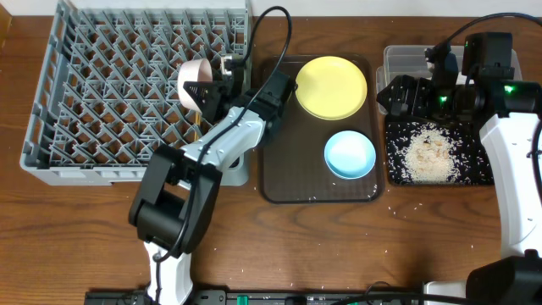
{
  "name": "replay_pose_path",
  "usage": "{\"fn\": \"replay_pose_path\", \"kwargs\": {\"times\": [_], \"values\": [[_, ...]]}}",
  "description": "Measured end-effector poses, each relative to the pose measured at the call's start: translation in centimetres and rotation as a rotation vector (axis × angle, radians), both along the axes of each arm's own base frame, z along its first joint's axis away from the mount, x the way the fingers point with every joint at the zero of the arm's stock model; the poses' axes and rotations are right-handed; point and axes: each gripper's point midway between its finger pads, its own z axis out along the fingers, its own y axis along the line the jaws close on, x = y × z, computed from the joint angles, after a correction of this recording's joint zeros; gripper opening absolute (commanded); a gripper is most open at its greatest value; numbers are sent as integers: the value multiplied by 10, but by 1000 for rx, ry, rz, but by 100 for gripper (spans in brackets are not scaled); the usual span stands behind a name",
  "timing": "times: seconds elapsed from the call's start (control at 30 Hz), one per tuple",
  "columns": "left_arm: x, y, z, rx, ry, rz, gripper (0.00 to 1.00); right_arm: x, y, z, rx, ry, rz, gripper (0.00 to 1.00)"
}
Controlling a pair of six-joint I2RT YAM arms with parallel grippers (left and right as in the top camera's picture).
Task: Sort waste into correct bins and load items into the dishwasher
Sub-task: 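Lift white bowl with left gripper and place it in dish rack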
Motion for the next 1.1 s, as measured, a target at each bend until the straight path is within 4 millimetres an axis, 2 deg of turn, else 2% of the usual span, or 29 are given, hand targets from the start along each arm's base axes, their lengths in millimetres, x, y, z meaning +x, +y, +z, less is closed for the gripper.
{"fn": "replay_pose_path", "kwargs": {"times": [0.3,0.33,0.4,0.43,0.53,0.77,0.9,1.0,1.1], "values": [[0,-14,-14,-27,55,-49,9,0,0,0,0,0,0,99],[0,-15,-16,-37,67,-57,14,0,0,0,0,0,0,99],[0,-17,-23,-67,98,-73,29,0,0,0,0,0,0,99],[0,-18,-27,-88,114,-83,40,0,0,0,0,0,0,99],[0,-25,-41,-145,169,-115,54,0,0,0,0,0,0,99],[-11,-33,-60,-276,306,-164,61,0,0,0,0,0,0,99],[-12,-53,-71,-464,365,-233,63,0,0,0,0,0,0,99],[-17,-69,-72,-599,403,-290,64,0,0,0,0,0,0,99],[-23,-86,-62,-735,412,-357,64,0,0,0,0,0,0,99]]}}
